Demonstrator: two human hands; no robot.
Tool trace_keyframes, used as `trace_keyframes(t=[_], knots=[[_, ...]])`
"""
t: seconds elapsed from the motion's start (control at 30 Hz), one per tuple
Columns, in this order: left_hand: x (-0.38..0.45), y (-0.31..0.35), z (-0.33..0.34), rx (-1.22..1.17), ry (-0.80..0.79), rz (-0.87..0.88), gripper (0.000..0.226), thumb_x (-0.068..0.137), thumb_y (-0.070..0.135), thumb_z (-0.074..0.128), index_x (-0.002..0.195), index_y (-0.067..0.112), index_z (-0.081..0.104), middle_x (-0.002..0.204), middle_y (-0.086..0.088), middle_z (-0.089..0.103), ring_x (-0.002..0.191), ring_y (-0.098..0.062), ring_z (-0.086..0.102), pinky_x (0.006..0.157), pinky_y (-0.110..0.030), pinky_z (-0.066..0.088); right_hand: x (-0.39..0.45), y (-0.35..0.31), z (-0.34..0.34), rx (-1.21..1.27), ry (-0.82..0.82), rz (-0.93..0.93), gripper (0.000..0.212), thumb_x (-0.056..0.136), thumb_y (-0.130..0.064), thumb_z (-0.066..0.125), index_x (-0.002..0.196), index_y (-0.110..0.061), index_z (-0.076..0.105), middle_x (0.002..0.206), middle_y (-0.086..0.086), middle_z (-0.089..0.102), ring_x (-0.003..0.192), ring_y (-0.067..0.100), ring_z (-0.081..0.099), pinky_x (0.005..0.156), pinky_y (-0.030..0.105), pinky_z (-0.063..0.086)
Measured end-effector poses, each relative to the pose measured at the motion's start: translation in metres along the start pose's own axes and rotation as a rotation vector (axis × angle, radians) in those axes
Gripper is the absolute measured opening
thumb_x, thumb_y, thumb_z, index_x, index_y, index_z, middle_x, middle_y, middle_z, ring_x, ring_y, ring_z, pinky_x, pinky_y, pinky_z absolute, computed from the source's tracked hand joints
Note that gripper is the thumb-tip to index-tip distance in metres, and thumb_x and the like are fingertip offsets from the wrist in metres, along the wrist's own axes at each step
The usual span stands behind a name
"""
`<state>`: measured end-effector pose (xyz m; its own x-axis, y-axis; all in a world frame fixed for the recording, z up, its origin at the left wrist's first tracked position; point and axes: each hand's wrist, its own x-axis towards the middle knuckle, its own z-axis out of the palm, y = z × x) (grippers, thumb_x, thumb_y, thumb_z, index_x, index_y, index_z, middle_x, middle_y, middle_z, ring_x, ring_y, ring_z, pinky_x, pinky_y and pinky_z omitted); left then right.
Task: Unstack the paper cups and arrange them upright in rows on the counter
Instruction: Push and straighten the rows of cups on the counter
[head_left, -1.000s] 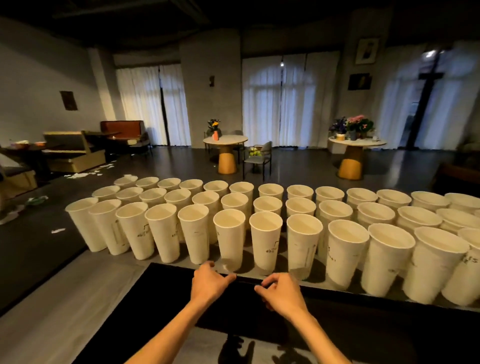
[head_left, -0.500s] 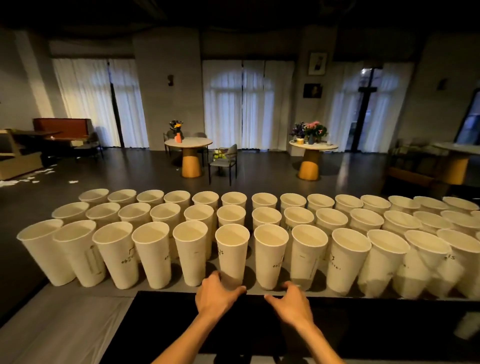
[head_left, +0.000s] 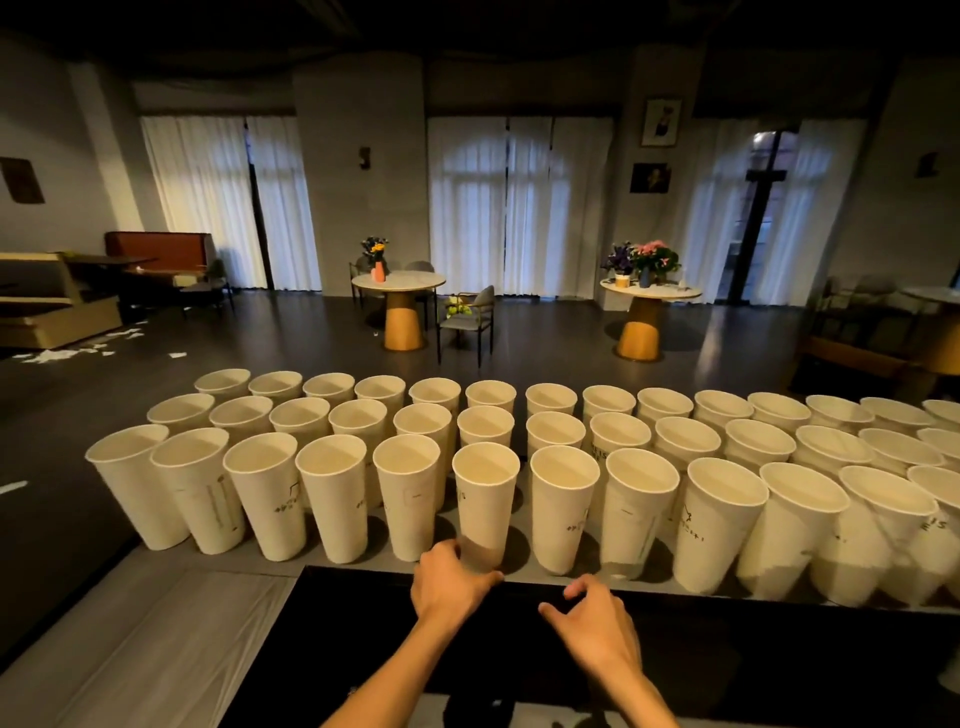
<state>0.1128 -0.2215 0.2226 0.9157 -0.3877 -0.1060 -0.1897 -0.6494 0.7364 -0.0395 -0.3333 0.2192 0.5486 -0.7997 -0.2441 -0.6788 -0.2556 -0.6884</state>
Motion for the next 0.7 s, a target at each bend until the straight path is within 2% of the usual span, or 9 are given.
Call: trace_keyframes(t=[0.1, 0.17, 0.23, 0.3, 0.37, 0.47, 0.57, 0.7], knots=[[-0.016, -0.014, -0.006, -0.019, 0.068, -0.034, 0.061, 0.073, 0.046, 0.087, 0.125, 0.022, 0.065, 0.116, 0.001, 0.074, 0.109, -0.017, 0.069, 0.093, -0.031, 0.056, -0.008, -0.009, 0.008, -0.027, -0.030, -0.037, 0.024, 0.078, -0.050, 0.077, 0.086, -0.030, 0.066, 0.083, -0.009, 0.071, 0.078, 0.005, 0.067, 0.076, 0.030, 0.059], [-0.023, -0.025, -0.017, -0.053, 0.130, -0.069, 0.049, 0.076, 0.042, 0.086, 0.117, 0.023, 0.065, 0.094, 0.005, 0.073, 0.092, -0.012, 0.069, 0.086, -0.031, 0.059, -0.012, -0.016, 0.013, -0.032, -0.037, -0.077, 0.021, 0.079, -0.048, 0.076, 0.081, -0.029, 0.069, 0.078, -0.009, 0.071, 0.075, 0.004, 0.067, 0.074, 0.029, 0.059], [-0.023, -0.042, -0.034, -0.120, 0.180, -0.116, 0.052, 0.077, 0.038, 0.086, 0.120, 0.021, 0.062, 0.084, 0.006, 0.070, 0.085, -0.011, 0.068, 0.081, -0.029, 0.057, -0.017, -0.026, 0.019, -0.032, -0.051, -0.124, 0.019, 0.080, -0.046, 0.076, 0.081, -0.028, 0.069, 0.077, -0.008, 0.071, 0.075, 0.006, 0.068, 0.074, 0.030, 0.059], [-0.016, -0.056, -0.051, -0.153, 0.186, -0.142, 0.066, 0.077, 0.036, 0.087, 0.132, 0.016, 0.056, 0.088, 0.003, 0.071, 0.089, -0.014, 0.069, 0.082, -0.030, 0.055, -0.019, -0.036, 0.026, -0.009, -0.062, -0.164, 0.018, 0.081, -0.044, 0.076, 0.082, -0.028, 0.068, 0.076, -0.006, 0.072, 0.073, 0.007, 0.069, 0.074, 0.033, 0.060], [-0.004, -0.064, -0.059, -0.148, 0.173, -0.140, 0.082, 0.074, 0.039, 0.089, 0.140, 0.012, 0.050, 0.104, -0.005, 0.073, 0.102, -0.022, 0.070, 0.091, -0.037, 0.057, -0.021, -0.046, 0.030, -0.001, -0.056, -0.197, 0.017, 0.081, -0.043, 0.077, 0.082, -0.028, 0.069, 0.073, -0.005, 0.073, 0.069, 0.007, 0.070, 0.072, 0.032, 0.061], [0.017, -0.075, -0.063, -0.115, 0.143, -0.117, 0.092, 0.070, 0.043, 0.089, 0.144, 0.013, 0.045, 0.118, -0.011, 0.070, 0.111, -0.029, 0.069, 0.095, -0.043, 0.058, -0.019, -0.063, 0.038, 0.009, -0.048, -0.208, 0.016, 0.081, -0.041, 0.078, 0.078, -0.027, 0.069, 0.072, -0.006, 0.073, 0.069, 0.006, 0.070, 0.069, 0.029, 0.060], [0.036, -0.083, -0.062, -0.077, 0.081, -0.070, 0.104, 0.061, 0.056, 0.085, 0.147, 0.016, 0.045, 0.115, -0.007, 0.072, 0.097, -0.024, 0.074, 0.087, -0.042, 0.062, -0.019, -0.073, 0.049, 0.028, -0.008, -0.194, 0.019, 0.080, -0.039, 0.078, 0.073, -0.024, 0.070, 0.069, -0.006, 0.072, 0.070, 0.008, 0.070, 0.074, 0.035, 0.061], [0.037, -0.072, -0.074, -0.054, 0.009, -0.027, 0.101, 0.069, 0.046, 0.085, 0.152, 0.015, 0.038, 0.117, -0.008, 0.072, 0.060, -0.012, 0.074, 0.069, -0.031, 0.064, -0.017, -0.081, 0.060, 0.052, 0.021, -0.190, 0.017, 0.081, -0.037, 0.077, 0.072, -0.024, 0.071, 0.069, -0.007, 0.072, 0.071, 0.007, 0.069, 0.076, 0.035, 0.061]])
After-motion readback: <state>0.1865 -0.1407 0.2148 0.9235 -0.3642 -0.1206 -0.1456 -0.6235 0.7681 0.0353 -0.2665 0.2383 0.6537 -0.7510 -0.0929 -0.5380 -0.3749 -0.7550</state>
